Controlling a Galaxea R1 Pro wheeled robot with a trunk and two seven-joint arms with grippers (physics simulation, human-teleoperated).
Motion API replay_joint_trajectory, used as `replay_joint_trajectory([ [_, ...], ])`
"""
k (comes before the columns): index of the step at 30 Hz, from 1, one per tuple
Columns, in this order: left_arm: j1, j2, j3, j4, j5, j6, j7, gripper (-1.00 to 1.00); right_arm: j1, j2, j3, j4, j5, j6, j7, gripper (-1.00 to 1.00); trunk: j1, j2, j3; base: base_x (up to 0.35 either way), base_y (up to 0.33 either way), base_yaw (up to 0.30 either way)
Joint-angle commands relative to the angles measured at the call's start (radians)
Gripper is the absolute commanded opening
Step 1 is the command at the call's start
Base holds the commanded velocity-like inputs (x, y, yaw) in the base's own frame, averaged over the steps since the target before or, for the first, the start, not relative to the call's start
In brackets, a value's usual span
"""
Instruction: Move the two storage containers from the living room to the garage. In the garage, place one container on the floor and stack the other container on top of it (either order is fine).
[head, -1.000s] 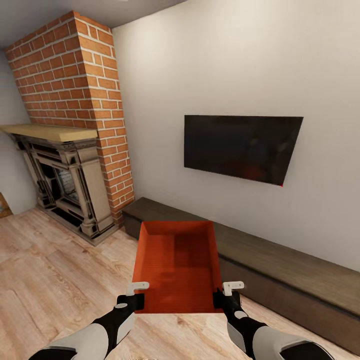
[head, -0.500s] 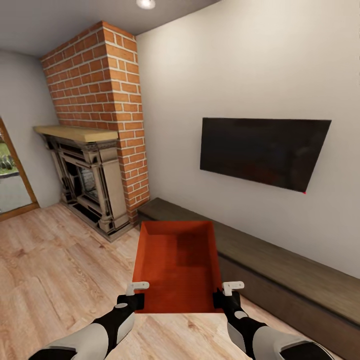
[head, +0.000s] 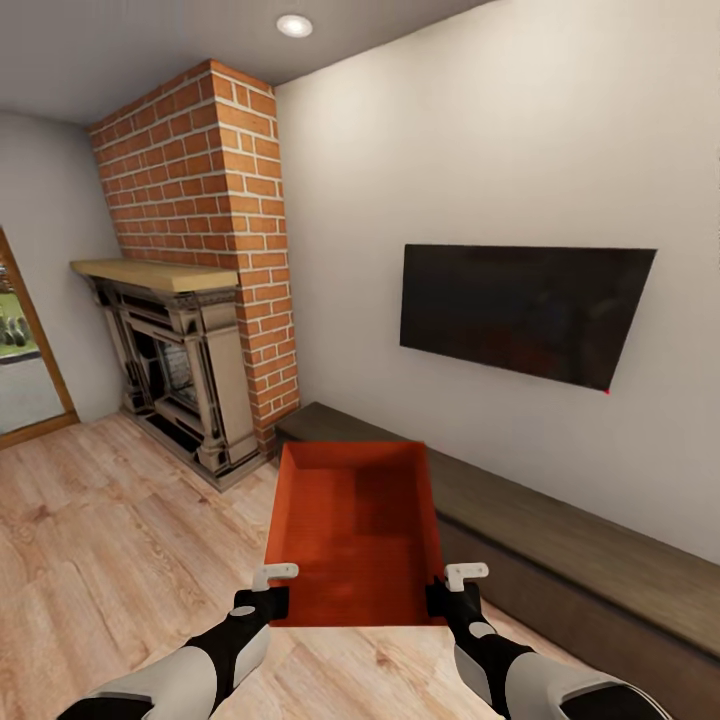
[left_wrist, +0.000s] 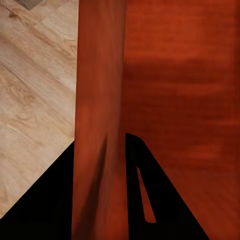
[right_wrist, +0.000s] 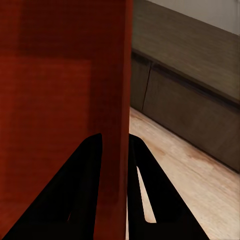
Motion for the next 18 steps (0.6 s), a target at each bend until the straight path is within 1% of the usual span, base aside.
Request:
replay_joint_trajectory([
  [1,0.000,-0.005,0.004,0.003,0.007,-0.003,0.009,-1.00,-0.001,0.007,-0.001,0.001,-0.012,-0.006,-0.001,-1.00,0.000,-0.001,0.001,0.000,0.000,0.000],
  [18,0.000,-0.005,0.004,0.003,0.007,-0.003,0.009,-1.00,-0.002,0.008,-0.001,0.001,-0.010,-0.006,-0.001,-1.00,0.000,-0.001,0.029,0.000,0.000,0.000],
])
